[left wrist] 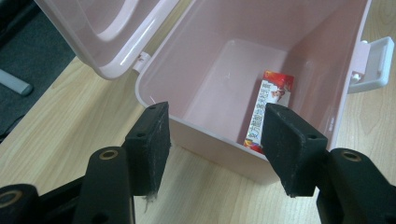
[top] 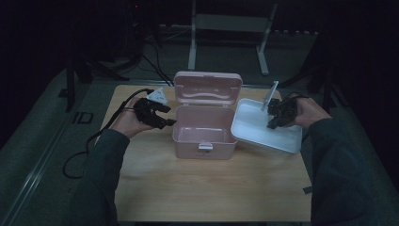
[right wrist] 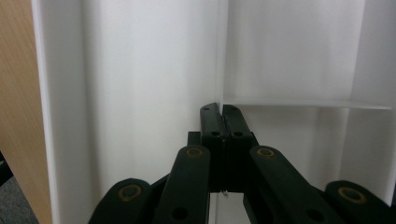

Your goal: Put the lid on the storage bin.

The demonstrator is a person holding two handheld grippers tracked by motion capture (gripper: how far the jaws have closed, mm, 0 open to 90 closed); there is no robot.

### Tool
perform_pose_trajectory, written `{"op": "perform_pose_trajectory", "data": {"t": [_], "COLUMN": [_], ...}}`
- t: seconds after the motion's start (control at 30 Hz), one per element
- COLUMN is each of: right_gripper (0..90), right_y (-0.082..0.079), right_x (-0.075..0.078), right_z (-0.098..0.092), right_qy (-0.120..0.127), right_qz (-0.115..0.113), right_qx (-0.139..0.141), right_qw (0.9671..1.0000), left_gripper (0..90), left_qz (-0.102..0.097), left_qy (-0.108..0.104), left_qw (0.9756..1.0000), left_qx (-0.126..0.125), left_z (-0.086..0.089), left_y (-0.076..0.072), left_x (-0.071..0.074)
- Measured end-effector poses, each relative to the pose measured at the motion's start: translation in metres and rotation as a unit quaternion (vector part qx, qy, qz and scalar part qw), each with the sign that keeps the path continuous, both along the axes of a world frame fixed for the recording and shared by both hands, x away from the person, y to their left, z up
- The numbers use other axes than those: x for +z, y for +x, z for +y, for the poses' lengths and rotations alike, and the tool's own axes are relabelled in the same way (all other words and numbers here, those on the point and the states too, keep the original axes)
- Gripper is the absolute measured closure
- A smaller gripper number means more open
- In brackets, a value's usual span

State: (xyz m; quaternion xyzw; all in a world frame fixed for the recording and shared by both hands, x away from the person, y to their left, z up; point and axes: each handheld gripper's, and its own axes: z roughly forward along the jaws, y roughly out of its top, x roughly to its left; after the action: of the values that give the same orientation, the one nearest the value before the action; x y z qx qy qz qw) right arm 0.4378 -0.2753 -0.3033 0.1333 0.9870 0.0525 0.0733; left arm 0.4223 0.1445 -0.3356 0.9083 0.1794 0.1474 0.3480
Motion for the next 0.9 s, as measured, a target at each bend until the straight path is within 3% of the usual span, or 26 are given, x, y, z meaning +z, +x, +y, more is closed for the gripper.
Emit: {"op": "perform_pose_trajectory", "data": {"t": [0.47,0.9], "right_gripper": [89.7,89.7], "right_y": [0.005,0.009], "right_x": [0.006,0.009], "right_z": [0.038,0.067], "right_qy": [-0.018,-0.016], "right_qz": [0.002,0.006], "right_qx": [0.042,0.068], "right_qw": [0.9989,0.9975], "left_gripper": [42.5,42.7], "left_qz": [-0.001,-0.001], "left_qy": [-0.002,-0.002], "left_qw": [1.0,1.0], "left_qx": [0.0,0.0], "left_z": [0.002,0.004], "left_y": [0.0,0.001], "left_x": [0.001,0.003]}}
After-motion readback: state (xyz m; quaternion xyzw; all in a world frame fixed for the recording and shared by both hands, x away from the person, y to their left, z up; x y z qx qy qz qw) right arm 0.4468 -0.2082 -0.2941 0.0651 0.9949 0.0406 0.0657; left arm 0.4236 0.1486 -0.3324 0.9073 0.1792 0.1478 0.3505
